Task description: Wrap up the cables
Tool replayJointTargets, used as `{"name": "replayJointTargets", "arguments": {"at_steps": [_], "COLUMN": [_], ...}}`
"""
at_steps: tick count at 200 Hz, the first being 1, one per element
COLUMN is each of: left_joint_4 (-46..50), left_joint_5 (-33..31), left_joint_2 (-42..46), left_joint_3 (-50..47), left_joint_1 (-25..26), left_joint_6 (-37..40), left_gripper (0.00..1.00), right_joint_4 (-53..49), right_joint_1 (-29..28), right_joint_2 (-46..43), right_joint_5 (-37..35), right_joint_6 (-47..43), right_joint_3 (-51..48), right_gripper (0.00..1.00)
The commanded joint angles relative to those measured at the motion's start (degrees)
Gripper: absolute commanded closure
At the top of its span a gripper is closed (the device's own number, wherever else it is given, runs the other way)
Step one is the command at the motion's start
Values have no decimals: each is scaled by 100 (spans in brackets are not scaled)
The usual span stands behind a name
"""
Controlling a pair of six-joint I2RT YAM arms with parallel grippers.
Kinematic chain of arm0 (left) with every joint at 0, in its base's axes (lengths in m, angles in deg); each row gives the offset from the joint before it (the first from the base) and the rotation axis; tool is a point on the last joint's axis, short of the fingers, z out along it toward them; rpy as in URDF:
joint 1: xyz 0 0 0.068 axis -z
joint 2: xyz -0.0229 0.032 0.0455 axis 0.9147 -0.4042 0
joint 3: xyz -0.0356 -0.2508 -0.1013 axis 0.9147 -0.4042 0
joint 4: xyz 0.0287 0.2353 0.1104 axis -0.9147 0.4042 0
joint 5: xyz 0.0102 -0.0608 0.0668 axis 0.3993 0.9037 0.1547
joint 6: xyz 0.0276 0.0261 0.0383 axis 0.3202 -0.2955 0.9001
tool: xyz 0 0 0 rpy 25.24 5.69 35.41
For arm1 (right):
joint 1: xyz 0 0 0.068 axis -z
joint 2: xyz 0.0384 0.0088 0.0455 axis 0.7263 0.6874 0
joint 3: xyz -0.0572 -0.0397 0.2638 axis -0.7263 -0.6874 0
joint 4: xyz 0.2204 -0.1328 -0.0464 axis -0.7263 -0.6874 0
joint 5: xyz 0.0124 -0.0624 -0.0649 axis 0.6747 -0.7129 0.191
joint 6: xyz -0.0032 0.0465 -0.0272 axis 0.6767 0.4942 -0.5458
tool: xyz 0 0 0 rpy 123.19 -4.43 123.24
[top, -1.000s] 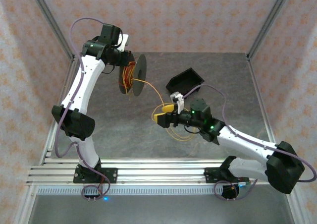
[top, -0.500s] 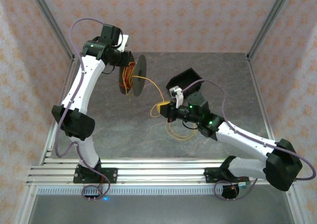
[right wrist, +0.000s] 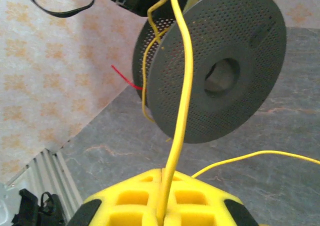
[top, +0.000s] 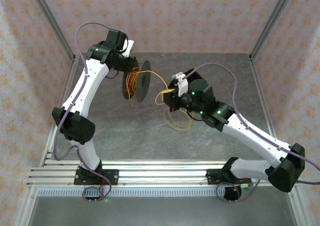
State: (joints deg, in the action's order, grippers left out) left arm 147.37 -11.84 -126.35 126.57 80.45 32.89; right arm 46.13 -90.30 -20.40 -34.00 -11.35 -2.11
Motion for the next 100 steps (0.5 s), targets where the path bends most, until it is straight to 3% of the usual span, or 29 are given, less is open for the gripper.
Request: {"name": "replayJointTargets", "arguments": {"at_steps": [1,100], "left_joint_4": [-394,-477], "left_joint_5": [-166,125], "left_joint_2": [437,948], "left_joint_3": [-6,-603], "left_joint_1": [65,277], "left_joint_6": [127,374], "left_gripper": [100,100], "right_joint_4": [-608,-2305], "right_joint_1": [-12,861], "right_joint_2": [191,1661], "right_joint_5": [-467,-856], "right_joint_6": [-326,-670], "right_joint_3": [571,3160], "right_gripper": [100,100]}}
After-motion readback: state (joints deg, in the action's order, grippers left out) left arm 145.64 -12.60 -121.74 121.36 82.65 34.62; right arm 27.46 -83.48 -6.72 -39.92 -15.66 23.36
